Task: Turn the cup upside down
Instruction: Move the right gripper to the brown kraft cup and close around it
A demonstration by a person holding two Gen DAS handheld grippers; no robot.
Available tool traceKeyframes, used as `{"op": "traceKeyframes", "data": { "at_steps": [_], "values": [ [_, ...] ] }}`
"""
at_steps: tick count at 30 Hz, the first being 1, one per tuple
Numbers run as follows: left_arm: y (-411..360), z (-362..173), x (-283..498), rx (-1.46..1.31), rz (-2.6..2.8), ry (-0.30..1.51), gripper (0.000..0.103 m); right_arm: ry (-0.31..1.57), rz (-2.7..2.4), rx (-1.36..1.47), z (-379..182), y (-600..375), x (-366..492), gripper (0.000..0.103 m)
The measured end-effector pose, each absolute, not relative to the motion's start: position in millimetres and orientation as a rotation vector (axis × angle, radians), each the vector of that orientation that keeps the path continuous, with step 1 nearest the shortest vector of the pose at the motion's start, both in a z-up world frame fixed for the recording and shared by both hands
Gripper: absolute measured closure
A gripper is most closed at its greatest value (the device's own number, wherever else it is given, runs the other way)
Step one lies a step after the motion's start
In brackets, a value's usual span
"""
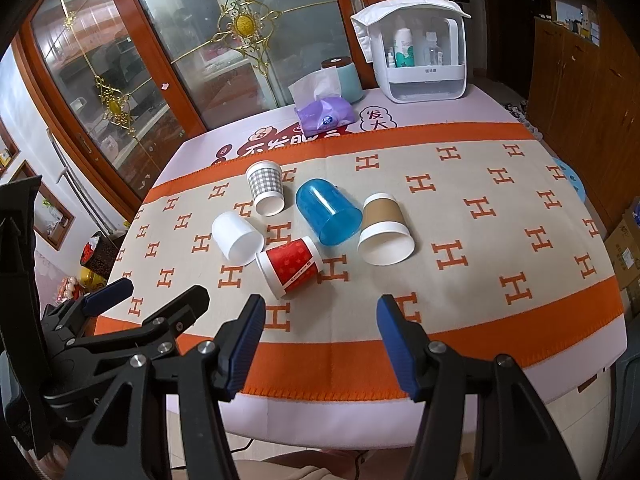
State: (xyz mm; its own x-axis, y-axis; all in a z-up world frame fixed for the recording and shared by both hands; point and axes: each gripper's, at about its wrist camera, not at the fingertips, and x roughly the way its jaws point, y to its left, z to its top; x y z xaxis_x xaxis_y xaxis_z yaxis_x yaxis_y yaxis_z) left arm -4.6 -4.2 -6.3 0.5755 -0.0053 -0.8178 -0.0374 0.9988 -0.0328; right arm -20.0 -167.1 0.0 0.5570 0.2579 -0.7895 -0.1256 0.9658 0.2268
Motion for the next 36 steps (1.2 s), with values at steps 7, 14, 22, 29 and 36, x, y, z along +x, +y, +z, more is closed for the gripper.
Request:
{"op": "traceKeyframes", "data": {
  "at_steps": [7,14,22,29,36],
  "values": [
    [-11,-9,2,-0.047,0.024,0.966,0.002,0.954,0.228,0.151,-1,-168,-16,0.045],
    [-18,-10,21,-0.042,0.030,0.983,0.002,0.974,0.233,0.170,-7,-172,-4,0.045],
    [-17,-14,36,-0.041,0.036,0.996,0.002,1.028,0.238,0.204,-17,-181,28,0.045],
    [-11,-22,58,-0.072,0.064,1.021,0.002,1.102,0.213,0.249,-38,-198,57,0.045],
    [-9,-40,85,-0.107,0.085,1.071,0.002,1.150,0.210,0.266,-58,-214,96,0.045]
  ]
}}
